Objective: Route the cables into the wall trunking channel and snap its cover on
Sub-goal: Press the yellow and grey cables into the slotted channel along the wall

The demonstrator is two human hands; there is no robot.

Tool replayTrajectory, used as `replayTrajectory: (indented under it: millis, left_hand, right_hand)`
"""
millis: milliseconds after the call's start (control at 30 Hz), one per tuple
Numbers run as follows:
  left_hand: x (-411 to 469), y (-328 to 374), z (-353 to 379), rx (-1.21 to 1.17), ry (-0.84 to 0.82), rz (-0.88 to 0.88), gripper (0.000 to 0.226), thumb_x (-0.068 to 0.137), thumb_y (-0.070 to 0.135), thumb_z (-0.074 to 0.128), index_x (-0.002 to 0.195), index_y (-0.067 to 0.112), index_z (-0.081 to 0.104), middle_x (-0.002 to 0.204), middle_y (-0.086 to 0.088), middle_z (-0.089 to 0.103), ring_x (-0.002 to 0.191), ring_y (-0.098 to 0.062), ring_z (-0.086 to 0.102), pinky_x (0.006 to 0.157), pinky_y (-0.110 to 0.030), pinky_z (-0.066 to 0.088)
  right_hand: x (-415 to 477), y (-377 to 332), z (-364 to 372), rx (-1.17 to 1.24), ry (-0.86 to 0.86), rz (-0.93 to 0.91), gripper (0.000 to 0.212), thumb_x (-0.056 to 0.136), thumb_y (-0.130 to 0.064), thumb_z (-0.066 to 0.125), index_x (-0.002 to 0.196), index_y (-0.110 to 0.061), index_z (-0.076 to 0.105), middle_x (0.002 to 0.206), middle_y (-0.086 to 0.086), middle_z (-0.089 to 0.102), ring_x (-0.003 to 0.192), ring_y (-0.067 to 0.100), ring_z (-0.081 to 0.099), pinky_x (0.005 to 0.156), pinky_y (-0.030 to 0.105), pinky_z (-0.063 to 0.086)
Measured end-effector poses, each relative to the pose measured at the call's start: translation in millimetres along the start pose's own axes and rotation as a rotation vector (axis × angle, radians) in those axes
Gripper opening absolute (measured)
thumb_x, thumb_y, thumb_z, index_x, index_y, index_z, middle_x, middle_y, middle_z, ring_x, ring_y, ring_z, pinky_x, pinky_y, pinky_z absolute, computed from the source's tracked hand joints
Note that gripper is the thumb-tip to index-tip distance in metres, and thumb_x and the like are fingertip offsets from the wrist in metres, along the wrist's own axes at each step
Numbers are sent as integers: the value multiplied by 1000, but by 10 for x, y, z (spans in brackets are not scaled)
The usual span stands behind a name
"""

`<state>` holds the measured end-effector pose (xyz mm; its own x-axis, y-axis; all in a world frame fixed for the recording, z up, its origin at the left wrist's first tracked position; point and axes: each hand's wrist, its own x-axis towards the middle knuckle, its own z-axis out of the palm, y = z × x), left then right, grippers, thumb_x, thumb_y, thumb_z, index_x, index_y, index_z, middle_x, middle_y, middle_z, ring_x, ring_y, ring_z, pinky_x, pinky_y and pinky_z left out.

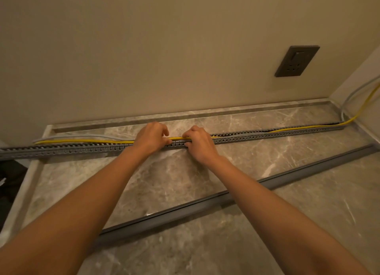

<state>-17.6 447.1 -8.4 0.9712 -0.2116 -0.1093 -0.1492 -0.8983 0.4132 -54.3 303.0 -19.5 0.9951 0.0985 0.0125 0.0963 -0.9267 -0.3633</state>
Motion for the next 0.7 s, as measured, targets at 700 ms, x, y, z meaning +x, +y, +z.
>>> replayTrajectory:
  millis: [700]
  left_hand:
    - [-114,-150,142,-119,205,65,6,88,2,59,91,-1,63,101,-15,62,89,-28,56,75,-37,44]
  right_hand:
    - [26,-177,67,-145,111,22,24,87,5,52,109,0,60,110,17,61,101,36,56,79,41,45]
